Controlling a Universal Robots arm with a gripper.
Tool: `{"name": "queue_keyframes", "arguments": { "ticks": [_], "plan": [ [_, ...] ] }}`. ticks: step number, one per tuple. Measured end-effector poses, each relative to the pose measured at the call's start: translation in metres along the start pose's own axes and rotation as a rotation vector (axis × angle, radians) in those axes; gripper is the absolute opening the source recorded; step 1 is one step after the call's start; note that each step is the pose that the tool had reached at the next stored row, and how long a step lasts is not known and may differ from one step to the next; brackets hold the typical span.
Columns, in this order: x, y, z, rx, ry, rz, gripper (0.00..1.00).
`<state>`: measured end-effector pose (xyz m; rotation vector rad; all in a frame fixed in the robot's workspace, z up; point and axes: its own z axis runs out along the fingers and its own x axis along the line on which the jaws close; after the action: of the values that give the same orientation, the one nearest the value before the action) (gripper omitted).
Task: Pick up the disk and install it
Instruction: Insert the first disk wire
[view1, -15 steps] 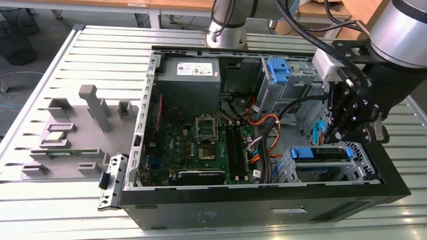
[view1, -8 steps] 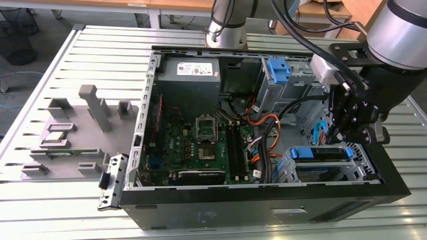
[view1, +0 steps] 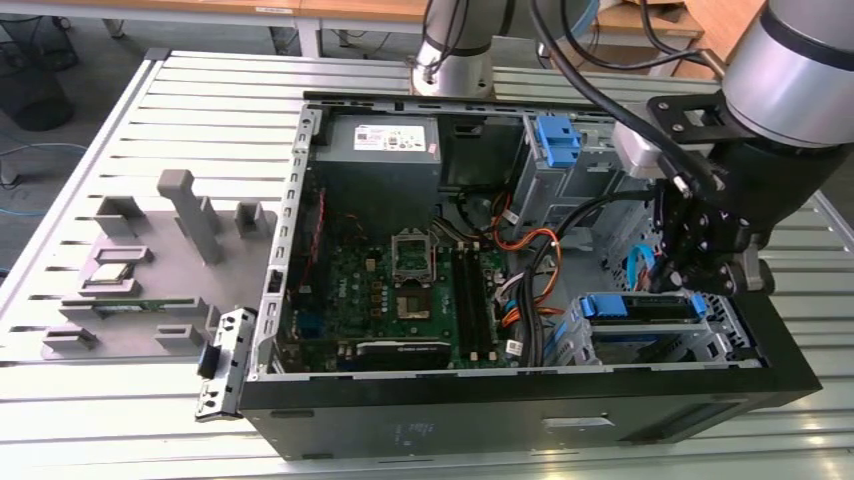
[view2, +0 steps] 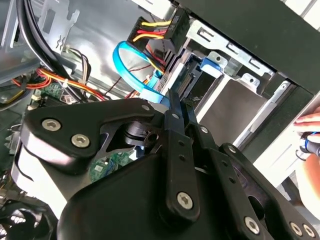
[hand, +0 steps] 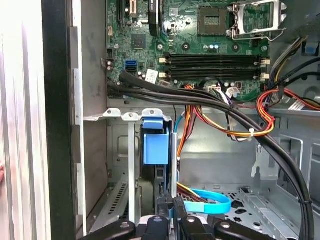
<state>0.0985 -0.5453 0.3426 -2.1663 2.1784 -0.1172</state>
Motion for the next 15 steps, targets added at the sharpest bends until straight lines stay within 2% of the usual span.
{"name": "queue_keyframes", "arguments": {
  "ticks": [2, 4, 8, 15],
  "plan": [
    [0.0002, 0.001, 0.0008, 0.0145, -0.0007, -0.002, 0.16],
    [0.0006, 0.0023, 0.0013, 0.0239, -0.0015, -0.004, 0.16],
    [0.0015, 0.0064, 0.0023, 0.0364, -0.0019, -0.007, 0.16],
    [0.0026, 0.0128, 0.0044, 0.053, -0.0033, -0.013, 0.16]
  ]
}}
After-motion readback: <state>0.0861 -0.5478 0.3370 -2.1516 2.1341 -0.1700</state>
